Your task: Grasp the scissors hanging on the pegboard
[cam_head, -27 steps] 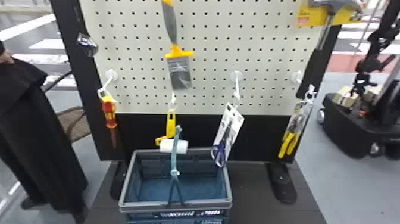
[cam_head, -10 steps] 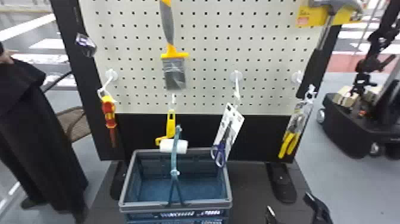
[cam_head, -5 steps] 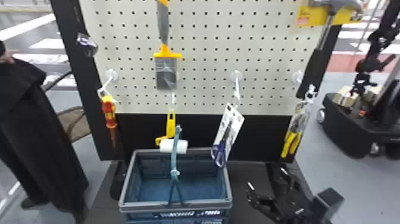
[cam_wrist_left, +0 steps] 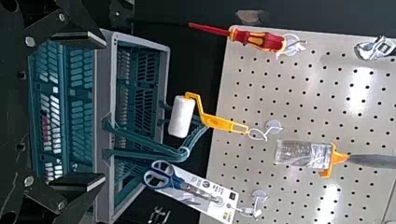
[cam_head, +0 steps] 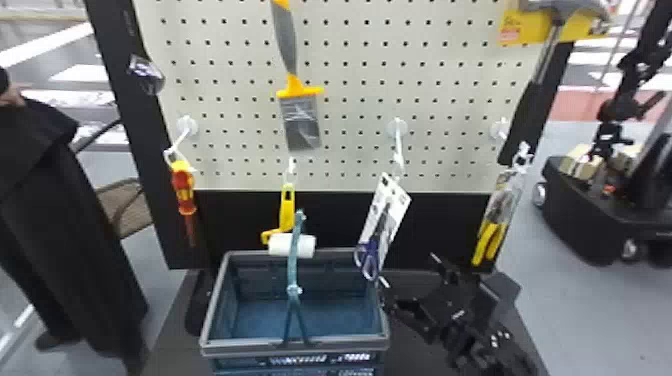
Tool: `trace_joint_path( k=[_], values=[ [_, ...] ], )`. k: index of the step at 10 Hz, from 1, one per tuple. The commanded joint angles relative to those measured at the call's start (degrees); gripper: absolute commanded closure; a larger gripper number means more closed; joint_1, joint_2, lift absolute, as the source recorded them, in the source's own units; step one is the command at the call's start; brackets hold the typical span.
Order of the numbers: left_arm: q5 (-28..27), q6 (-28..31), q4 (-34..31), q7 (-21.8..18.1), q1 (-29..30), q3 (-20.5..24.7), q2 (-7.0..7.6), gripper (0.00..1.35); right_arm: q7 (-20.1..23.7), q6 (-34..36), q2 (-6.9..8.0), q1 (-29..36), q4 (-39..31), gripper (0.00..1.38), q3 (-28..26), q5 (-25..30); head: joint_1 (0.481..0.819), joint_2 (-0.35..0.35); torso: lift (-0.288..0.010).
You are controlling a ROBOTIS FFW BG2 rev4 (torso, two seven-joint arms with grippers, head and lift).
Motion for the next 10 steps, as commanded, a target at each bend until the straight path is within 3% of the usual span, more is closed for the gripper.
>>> trace_joint_path(
  k=[1,8,9,10],
  values=[
    [0.0,0.4,0.46,0.0,-0.44,-0.41,0.0,0.28,-0.46,0.08,0.33,-3.1,1.28,0.11,0.02,-0.57,0.549,0.0,-0.1],
    [0.44,0.4,2.43,0.0,-2.53,-1.82,0.53,0.28,-3.62,-0.01,0.94,-10.6,5.64,0.13,4.15,-3.03,0.549,0.0,-0.1],
    [0.44,0.4,2.43,0.0,-2.53,-1.82,0.53,0.28,-3.62,-0.01,1.03,-10.6,5.92,0.23,4.15,-3.47,0.549,0.0,-0.1],
    [0.44,0.4,2.43,0.0,-2.66,-1.82,0.53,0.28,-3.62,-0.01,1.03,-10.6,6.2,0.45,4.15,-4.18,0.549,0.0,-0.1]
  ],
)
